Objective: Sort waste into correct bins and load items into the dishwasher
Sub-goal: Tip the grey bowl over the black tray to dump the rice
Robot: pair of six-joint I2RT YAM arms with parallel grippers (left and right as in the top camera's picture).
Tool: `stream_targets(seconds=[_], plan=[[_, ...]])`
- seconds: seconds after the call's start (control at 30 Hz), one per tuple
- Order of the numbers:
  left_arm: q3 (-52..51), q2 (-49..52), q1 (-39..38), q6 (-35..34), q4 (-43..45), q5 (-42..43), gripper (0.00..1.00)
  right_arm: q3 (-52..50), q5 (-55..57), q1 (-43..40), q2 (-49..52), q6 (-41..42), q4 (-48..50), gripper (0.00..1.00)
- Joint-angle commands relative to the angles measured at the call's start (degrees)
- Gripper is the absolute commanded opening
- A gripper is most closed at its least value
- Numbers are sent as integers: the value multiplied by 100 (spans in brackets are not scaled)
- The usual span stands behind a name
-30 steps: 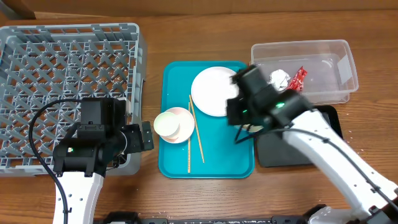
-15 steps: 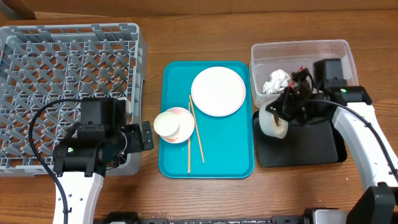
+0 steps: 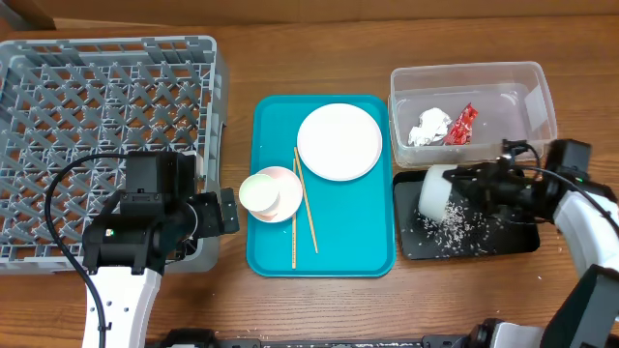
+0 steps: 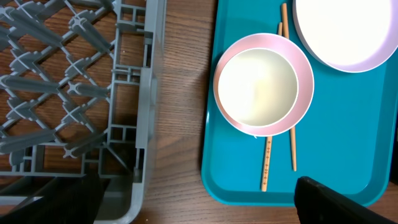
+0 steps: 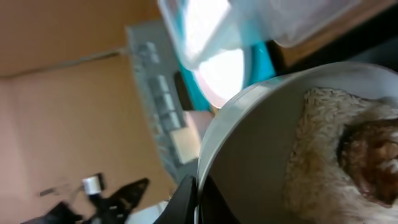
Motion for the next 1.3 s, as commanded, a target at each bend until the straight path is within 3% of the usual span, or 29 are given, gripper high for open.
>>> stream_targets(seconds=[0.0, 0.43, 0.63, 1.03, 1.27], plan=[[131, 22, 0, 153, -2, 39, 100, -52, -1261, -411, -35, -50, 120, 4], [131, 22, 0, 153, -20, 39, 100, -52, -2435, -1434, -35, 317, -13, 4], [131, 22, 0, 153, -22, 39, 100, -52, -2435, -1493, -35, 758, -35, 4], [131, 22, 0, 153, -17, 39, 100, -52, -2430, -1491, -35, 737, -24, 4], [131, 22, 0, 153, -20, 39, 100, -52, -1547, -1486, -35, 708, -118, 4]])
